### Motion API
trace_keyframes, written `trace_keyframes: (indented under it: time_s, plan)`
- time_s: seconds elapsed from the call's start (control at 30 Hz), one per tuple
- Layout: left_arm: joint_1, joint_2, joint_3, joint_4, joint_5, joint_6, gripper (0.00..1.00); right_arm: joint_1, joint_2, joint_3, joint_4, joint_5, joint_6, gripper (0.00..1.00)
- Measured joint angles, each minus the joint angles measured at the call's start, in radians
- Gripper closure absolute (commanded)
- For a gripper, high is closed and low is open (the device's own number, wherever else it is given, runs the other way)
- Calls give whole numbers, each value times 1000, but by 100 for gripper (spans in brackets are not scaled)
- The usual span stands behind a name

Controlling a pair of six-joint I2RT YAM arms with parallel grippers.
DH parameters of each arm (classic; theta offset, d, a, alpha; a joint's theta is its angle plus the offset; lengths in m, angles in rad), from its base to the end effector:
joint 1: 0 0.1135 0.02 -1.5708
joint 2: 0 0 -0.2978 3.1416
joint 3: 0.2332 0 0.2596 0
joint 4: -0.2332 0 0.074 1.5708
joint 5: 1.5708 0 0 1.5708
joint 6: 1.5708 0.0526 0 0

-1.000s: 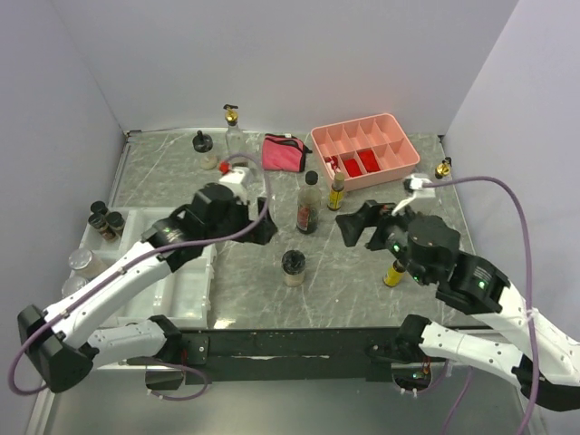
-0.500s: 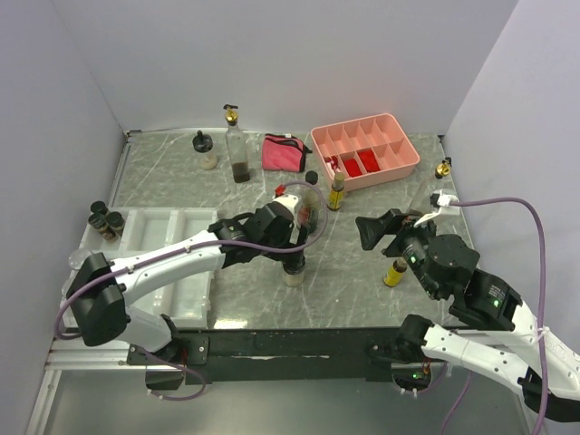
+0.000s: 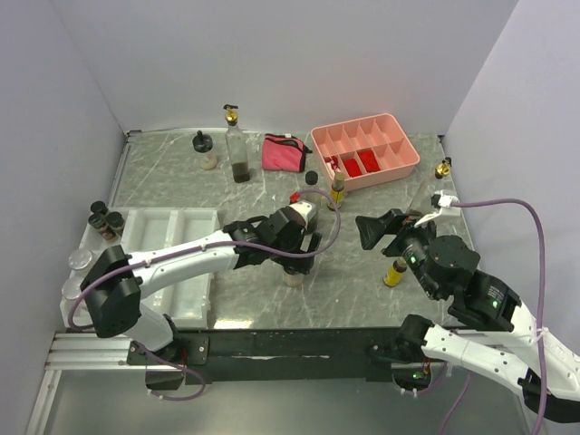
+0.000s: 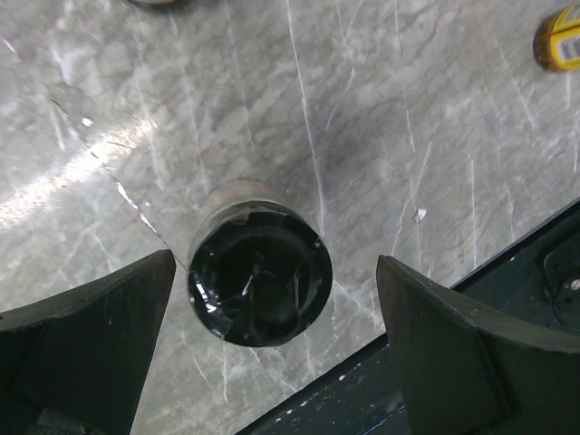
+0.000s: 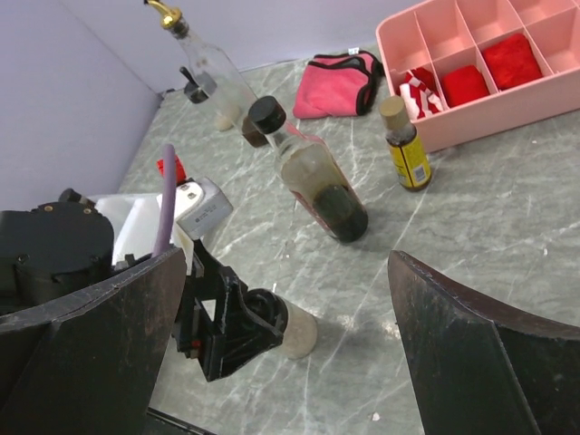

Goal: Organize the condiment bottles
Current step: Pick up the bottle from the center of the board.

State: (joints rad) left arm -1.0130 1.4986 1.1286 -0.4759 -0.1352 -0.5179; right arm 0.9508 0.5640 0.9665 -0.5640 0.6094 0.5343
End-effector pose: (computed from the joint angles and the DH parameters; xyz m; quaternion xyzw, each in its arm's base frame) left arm 0.1856 -0.2841 0.2807 0.2054 0.9103 -0.1996 0.2988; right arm 0.0784 0.0580 0.4080 0.0399 0.7512 0.2494 0.6098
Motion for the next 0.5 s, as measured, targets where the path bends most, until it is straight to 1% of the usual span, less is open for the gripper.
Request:
trace_keyframes:
  time_s: [0.03,0.07,0.17,0.2,0.23,0.27,0.33,0.37,0.43,0.47,0.5]
  plan:
    - [-3,9,0,0,2,0,4,0,0,-6,2,0,0,0]
    - [-6,17,0,0,4,-2,10,0,0,-10,2,0,0,0]
    - [-11,39,0,-7,-2,-19,12,0,-3,-12,2,0,0,0]
    - [-11,43,0,-11,-4,-22,14,0,-7,-12,2,0,0,0]
    - [-11,48,0,-16,-6,-26,20,0,-11,-12,2,0,0,0]
    - [-11,51,0,-18,-9,-28,33,0,-16,-12,2,0,0,0]
    - [-11,61,0,-26,-25,-35,48,0,-26,-12,2,0,0,0]
    - [-11,63,5,-24,-30,-44,64,0,-28,-12,3,0,1,0]
    - [-9,66,12,-26,-41,-64,82,0,-31,-12,3,0,5,0]
    - [-7,68,15,-28,-47,-72,99,0,-31,-12,3,0,7,0]
    - [-5,68,16,-28,-47,-80,99,0,-31,-12,3,0,8,0]
